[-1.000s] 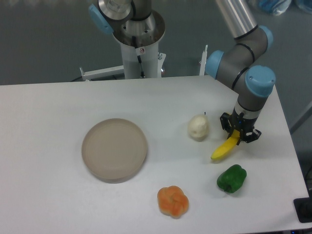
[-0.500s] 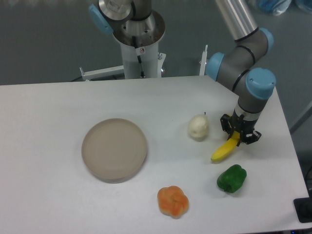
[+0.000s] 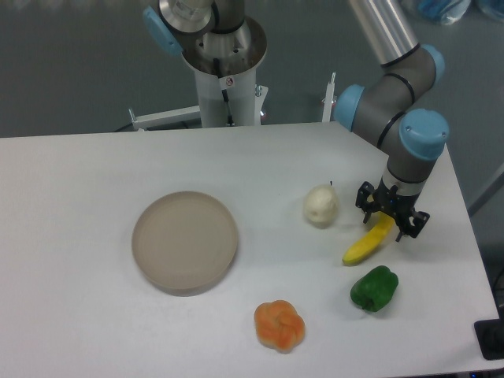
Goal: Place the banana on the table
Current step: 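Set the banana on the table and open the gripper, then raise the open gripper up away from the banana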
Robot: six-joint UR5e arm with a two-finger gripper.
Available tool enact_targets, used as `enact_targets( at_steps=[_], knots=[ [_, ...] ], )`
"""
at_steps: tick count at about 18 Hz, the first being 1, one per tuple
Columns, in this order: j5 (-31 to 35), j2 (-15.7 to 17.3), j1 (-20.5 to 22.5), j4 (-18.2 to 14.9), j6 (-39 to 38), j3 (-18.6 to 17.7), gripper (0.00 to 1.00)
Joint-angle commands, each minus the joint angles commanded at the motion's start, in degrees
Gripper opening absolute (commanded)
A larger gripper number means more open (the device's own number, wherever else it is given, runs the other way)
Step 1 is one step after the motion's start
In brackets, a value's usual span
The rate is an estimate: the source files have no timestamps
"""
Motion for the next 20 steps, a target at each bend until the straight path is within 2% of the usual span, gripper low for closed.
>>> enact_targets(
  at_steps=[1, 8, 10, 15, 20],
  knots=[
    [0.0, 0.3, -0.3, 0.0, 0.2, 0.4, 1.00],
    [0.4, 2.5, -2.2, -0.1, 0.4, 3.8, 1.00],
    [0.8, 2.5, -2.8, -0.3, 0.6, 5.7, 1.00],
    [4.0, 2.3, -3.9, -0.4, 0.6, 7.9, 1.00],
    [4.7, 1.8, -4.7, -0.4, 0.7, 8.7, 1.00]
  ],
)
